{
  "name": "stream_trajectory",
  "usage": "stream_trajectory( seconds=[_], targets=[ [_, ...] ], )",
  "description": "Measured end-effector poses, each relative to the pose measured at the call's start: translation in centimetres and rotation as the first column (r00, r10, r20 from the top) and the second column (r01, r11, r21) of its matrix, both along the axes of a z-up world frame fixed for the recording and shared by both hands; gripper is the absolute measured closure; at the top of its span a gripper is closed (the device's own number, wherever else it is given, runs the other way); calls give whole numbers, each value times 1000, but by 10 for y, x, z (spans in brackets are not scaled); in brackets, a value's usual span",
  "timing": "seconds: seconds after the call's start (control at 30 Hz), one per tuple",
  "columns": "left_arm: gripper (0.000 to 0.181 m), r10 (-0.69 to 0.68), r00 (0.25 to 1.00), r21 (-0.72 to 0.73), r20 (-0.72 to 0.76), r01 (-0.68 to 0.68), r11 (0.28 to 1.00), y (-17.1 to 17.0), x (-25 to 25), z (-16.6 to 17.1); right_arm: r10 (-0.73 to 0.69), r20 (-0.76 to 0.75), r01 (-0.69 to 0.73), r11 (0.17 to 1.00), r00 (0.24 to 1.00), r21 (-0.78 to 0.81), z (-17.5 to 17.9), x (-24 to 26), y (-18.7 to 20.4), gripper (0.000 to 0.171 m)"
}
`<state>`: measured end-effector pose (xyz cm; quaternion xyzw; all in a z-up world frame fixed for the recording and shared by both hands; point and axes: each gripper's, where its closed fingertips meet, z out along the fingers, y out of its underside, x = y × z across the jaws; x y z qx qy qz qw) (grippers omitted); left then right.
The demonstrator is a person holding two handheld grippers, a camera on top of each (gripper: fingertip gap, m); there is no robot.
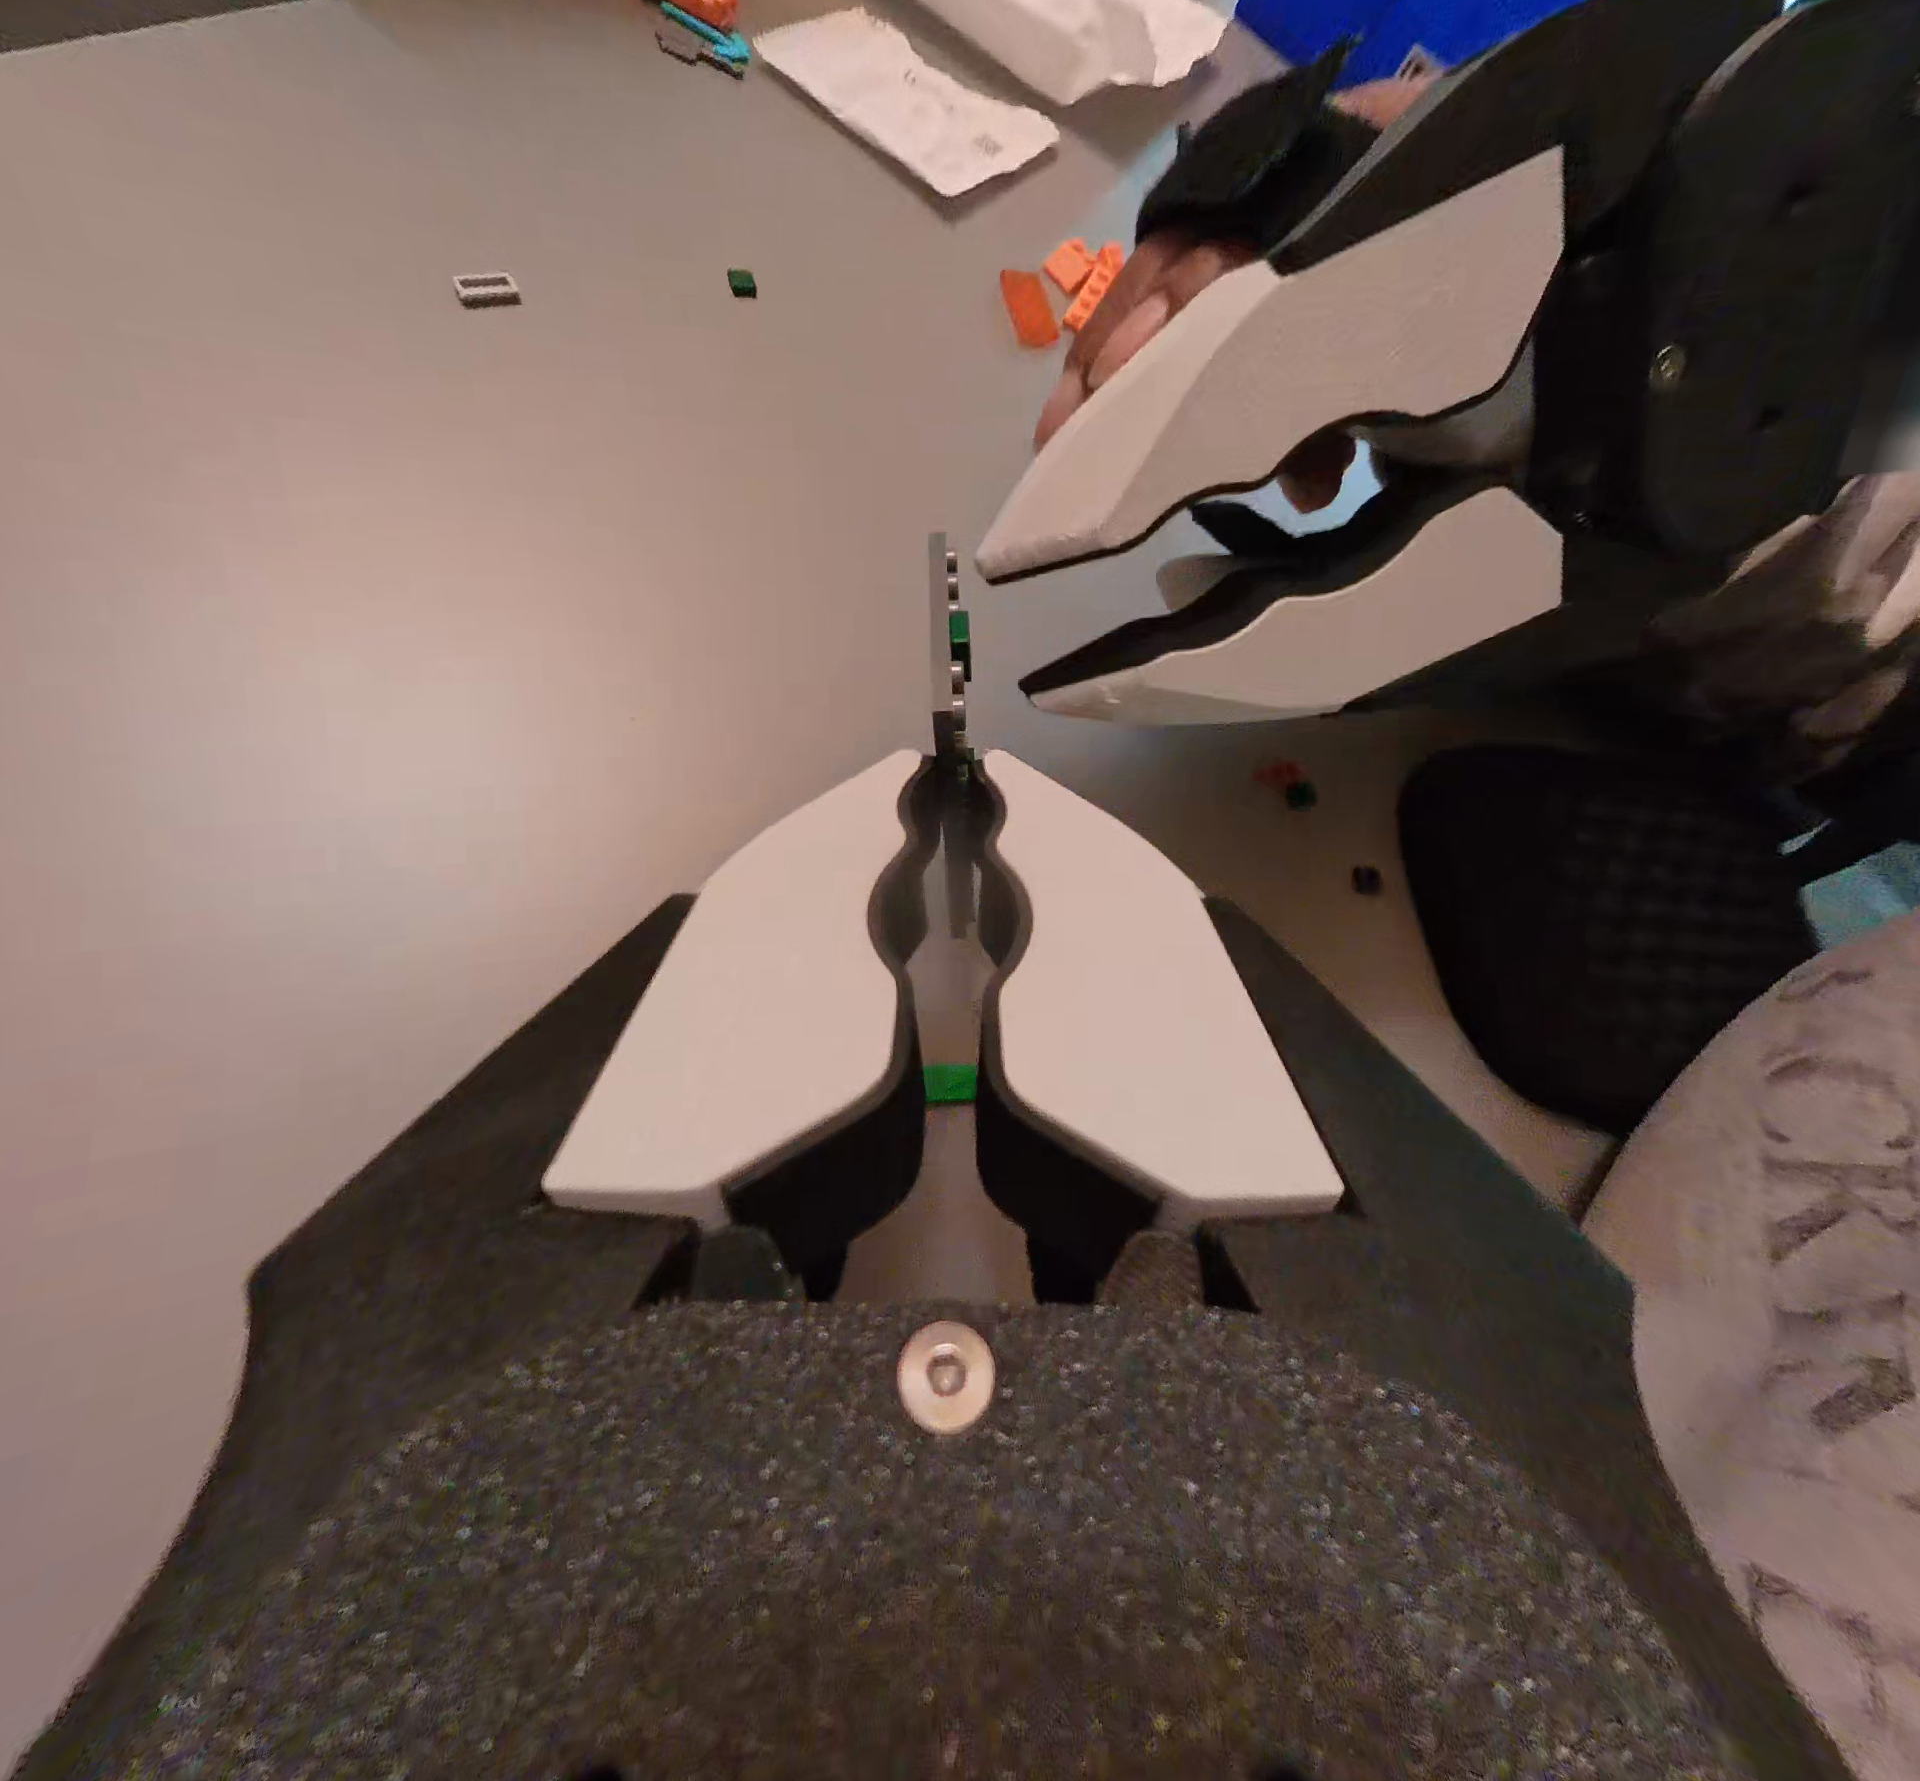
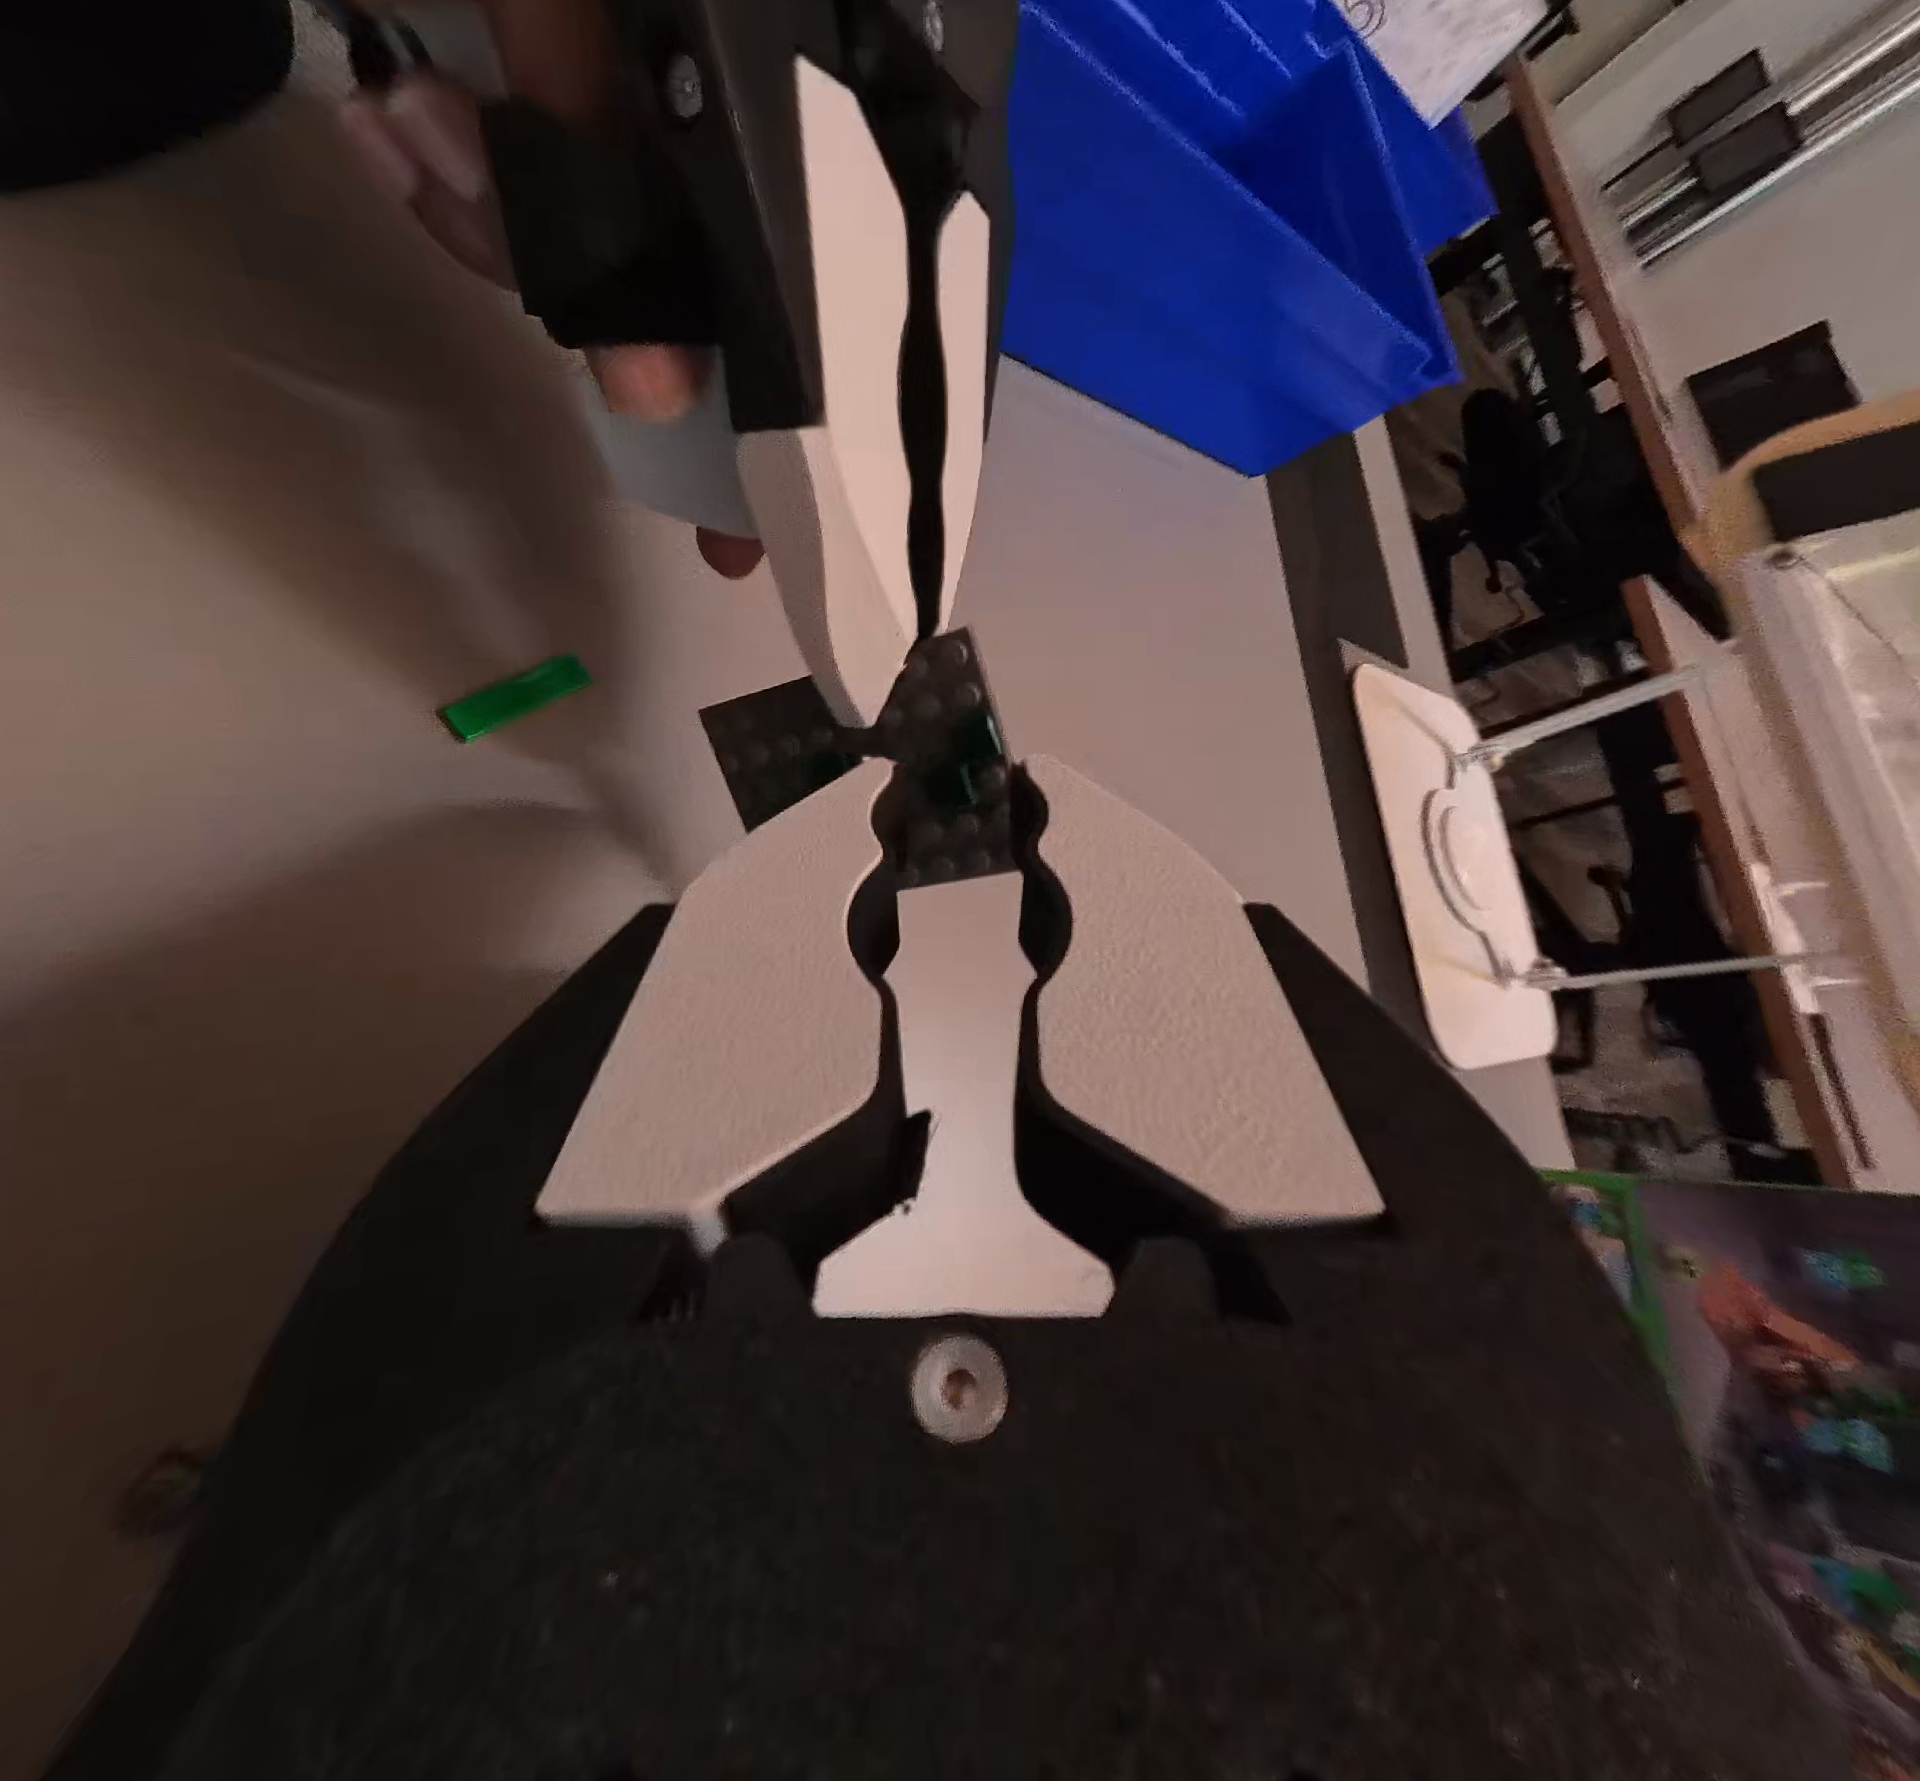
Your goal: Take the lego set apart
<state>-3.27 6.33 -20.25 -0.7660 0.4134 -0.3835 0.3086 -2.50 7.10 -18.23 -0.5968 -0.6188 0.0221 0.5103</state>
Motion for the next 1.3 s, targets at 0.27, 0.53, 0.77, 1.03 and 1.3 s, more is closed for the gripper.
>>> stream_trajectory(
  seconds=[0.27,0.53,0.77,1.03,1.3],
  targets=[
    [176,-43,994,94,-99,52,994,-5,2,-13,3,139,-15,996,990,84,-16,-4,0,161],
    [175,-104,983,182,-150,130,975,-13,0,-14,38,101,-39,999,994,3,-22,-7,-5,161],
    [176,-87,993,159,-74,98,982,-9,-1,-5,27,-15,-27,1000,1000,-14,-15,-6,-2,165],
    [175,1,991,-144,133,18,989,-4,1,2,26,-42,-23,998,999,67,-7,-6,0,166],
    [176,85,991,-115,103,-73,991,20,-14,-2,137,-94,-129,988,986,89,11,-22,-23,171]
  ],
)
